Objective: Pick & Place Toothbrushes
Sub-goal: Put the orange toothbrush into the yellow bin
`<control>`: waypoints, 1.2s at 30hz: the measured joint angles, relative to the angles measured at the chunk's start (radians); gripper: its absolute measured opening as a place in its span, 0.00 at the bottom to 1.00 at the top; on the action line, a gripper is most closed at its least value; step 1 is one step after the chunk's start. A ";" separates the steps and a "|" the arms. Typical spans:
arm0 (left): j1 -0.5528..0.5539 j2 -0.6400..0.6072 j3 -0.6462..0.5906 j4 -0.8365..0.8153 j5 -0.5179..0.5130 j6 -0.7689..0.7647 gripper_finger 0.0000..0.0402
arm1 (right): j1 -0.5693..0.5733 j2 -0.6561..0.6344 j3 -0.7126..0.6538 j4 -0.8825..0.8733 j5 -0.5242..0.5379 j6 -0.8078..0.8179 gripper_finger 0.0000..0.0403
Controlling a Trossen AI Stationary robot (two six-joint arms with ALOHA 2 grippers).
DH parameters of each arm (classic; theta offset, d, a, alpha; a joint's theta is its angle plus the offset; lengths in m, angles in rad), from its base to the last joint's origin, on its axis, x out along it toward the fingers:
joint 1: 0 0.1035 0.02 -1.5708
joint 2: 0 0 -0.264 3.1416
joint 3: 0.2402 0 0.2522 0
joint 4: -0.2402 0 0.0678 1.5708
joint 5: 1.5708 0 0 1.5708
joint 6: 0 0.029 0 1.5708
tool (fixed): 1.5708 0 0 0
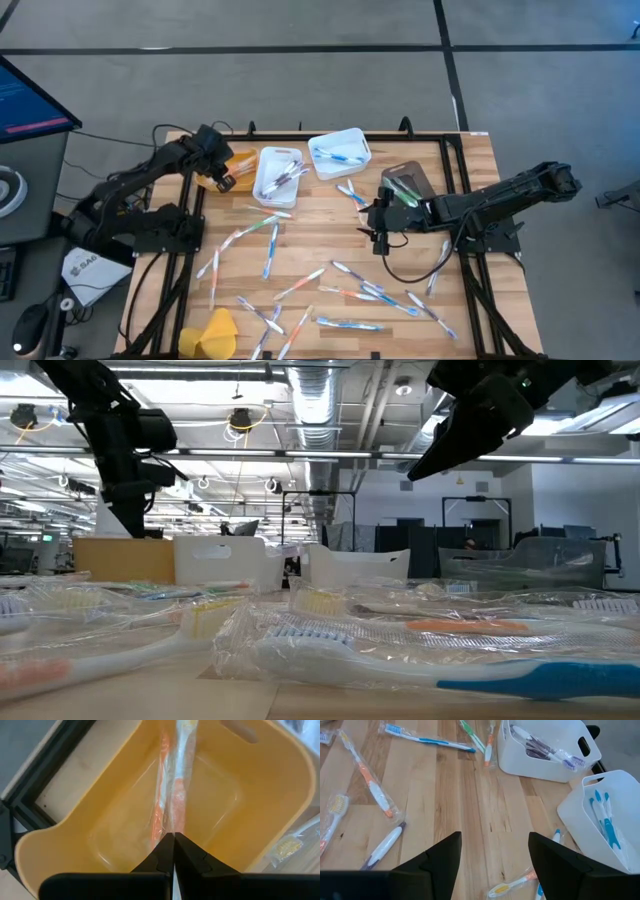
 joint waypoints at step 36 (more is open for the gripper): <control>-0.040 -0.061 0.038 -0.010 -0.008 -0.012 0.46 | -0.001 0.000 0.000 0.002 0.000 -0.008 0.56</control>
